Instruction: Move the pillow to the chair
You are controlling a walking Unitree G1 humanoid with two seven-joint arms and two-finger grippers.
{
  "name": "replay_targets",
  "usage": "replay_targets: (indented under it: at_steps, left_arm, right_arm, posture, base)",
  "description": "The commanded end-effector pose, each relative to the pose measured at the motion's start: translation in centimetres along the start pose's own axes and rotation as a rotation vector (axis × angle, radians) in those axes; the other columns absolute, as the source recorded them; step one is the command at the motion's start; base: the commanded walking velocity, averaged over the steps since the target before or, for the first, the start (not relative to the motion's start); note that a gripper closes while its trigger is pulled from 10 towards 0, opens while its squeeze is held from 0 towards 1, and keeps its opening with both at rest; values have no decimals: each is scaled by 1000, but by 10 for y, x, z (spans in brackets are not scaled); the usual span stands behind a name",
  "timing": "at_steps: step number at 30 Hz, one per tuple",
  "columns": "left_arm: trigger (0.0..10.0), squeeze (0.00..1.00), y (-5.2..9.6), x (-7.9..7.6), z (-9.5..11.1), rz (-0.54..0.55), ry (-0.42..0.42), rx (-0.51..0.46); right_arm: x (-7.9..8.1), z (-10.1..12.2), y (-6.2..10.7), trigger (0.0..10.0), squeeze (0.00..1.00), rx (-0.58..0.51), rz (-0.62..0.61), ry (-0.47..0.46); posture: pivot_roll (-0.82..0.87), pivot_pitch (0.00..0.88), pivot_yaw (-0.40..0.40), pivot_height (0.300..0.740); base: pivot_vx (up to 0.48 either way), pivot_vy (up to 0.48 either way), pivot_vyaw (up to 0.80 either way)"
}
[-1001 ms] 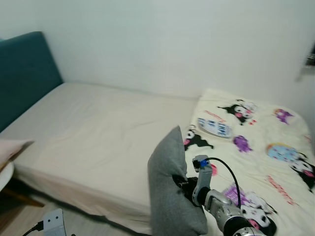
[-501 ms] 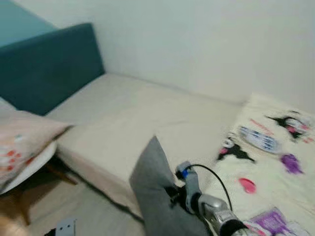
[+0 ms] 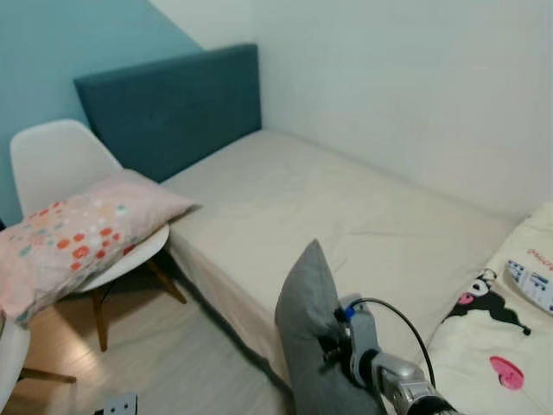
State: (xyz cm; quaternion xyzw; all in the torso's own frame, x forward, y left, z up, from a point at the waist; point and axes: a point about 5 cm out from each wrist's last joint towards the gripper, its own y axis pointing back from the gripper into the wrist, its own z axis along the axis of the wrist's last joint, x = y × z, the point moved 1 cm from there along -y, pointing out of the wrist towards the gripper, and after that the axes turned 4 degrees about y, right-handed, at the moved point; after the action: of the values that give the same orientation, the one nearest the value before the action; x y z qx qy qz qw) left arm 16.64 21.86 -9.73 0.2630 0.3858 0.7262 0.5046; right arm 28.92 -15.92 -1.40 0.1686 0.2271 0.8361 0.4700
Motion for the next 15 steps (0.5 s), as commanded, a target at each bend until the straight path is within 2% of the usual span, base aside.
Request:
replay_targets:
  at_steps: [1, 7, 15]
  left_arm:
    - [10000, 0, 1, 2, -6, -2, -21, 15]
    - [10000, 0, 1, 0, -6, -13, -28, 10]
    - [10000, 0, 2, 0, -7, -16, -24, 5]
  right_arm:
    - [5, 13, -5, 10000, 0, -45, 21, 53]
    - [10, -1, -5, 10000, 0, 42, 12, 119]
    - [6, -22, 1, 10000, 0, 113, -55, 56]
  posture:
    - [110, 0, 20, 740]
    - [113, 0, 21, 740]
    - [123, 0, 22, 740]
  base:
    - [0, 0, 756]
    - [0, 0, 756]
    - [0, 0, 757]
